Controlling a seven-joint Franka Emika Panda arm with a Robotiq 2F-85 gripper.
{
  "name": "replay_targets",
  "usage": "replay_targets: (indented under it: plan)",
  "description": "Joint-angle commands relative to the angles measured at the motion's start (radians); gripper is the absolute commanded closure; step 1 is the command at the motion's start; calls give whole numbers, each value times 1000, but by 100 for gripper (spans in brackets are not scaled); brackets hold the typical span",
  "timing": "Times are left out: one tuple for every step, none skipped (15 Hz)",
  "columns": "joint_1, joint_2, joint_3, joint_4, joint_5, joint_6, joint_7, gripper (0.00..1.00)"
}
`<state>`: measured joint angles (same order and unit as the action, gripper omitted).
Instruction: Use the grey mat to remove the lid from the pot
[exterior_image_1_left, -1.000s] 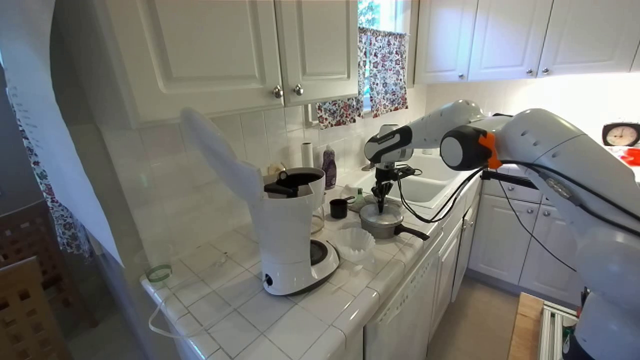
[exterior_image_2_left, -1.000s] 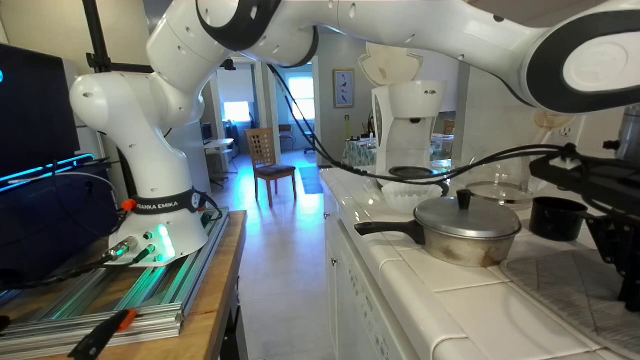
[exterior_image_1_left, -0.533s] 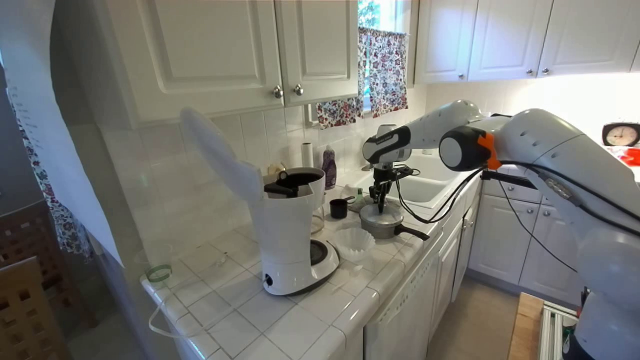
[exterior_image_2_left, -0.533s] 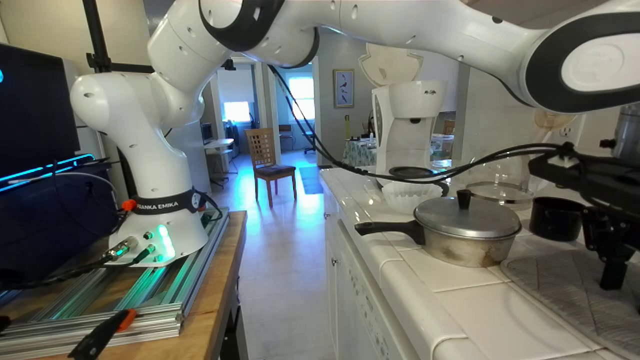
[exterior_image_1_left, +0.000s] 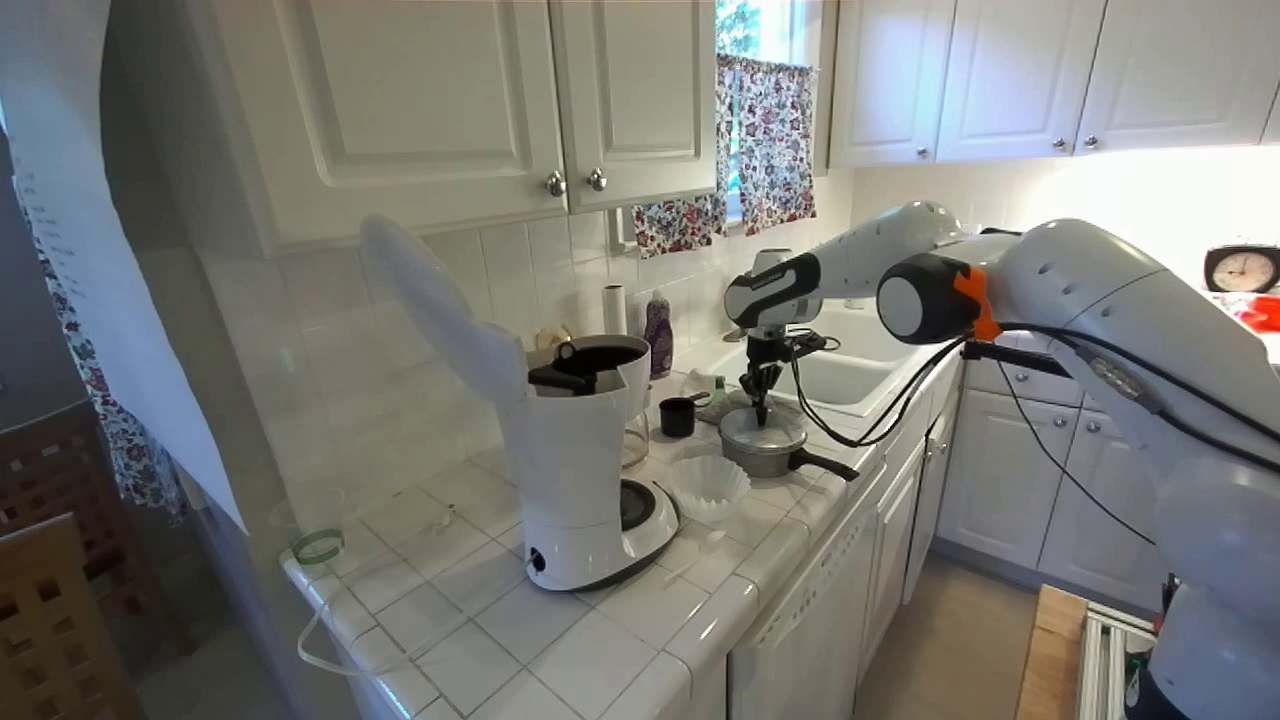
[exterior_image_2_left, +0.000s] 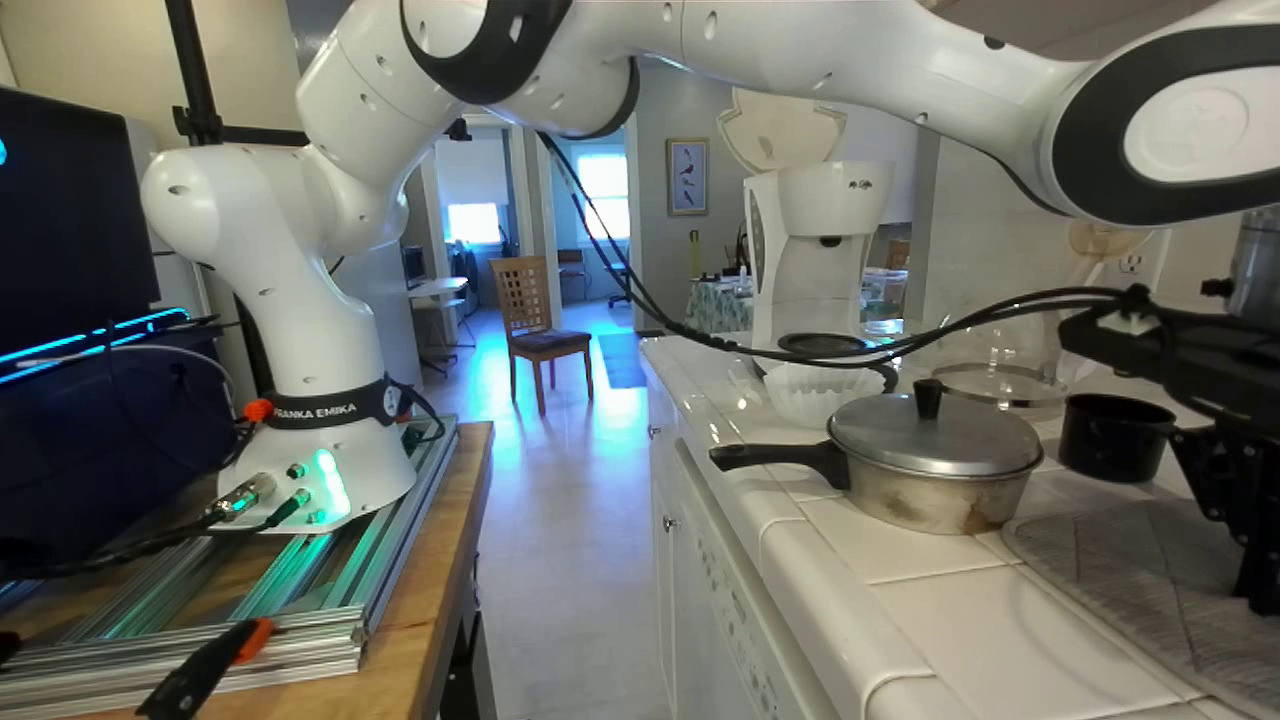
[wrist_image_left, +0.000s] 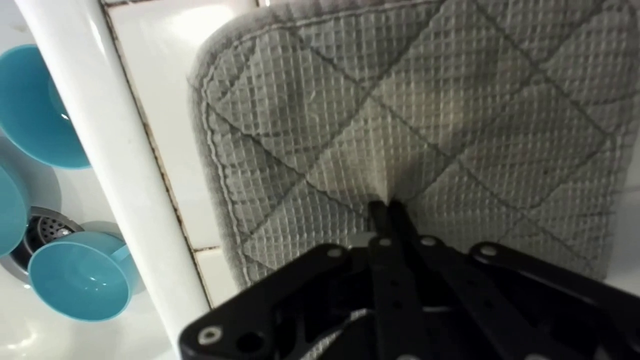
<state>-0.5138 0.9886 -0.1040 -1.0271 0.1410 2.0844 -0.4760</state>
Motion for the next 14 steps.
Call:
replay_targets:
  plan:
    - [2, 37, -13, 58, -14, -34, 12, 100]
    - [0, 36, -12, 58, -12, -37, 10, 100]
    - [-1, 33, -10, 57, -9, -40, 8, 100]
    - [-3, 24, -10, 50, -7, -40, 5, 100]
    - [-2, 14, -11, 41, -7, -38, 8, 100]
    - [-3, 5, -12, 33, -6, -35, 7, 100]
    - [-1, -8, -15, 20, -7, -25, 11, 100]
    - [1, -16, -19, 13, -8, -21, 14, 100]
    - [3, -25, -24, 7, -10, -18, 16, 100]
    - [3, -32, -27, 3, -10, -18, 15, 100]
    - [5, -38, -30, -1, -11, -16, 15, 100]
    - [6, -46, -33, -7, -13, -13, 9, 100]
    - [8, -52, -35, -10, -13, -10, 8, 100]
    - [9, -61, -37, -13, -14, -7, 7, 100]
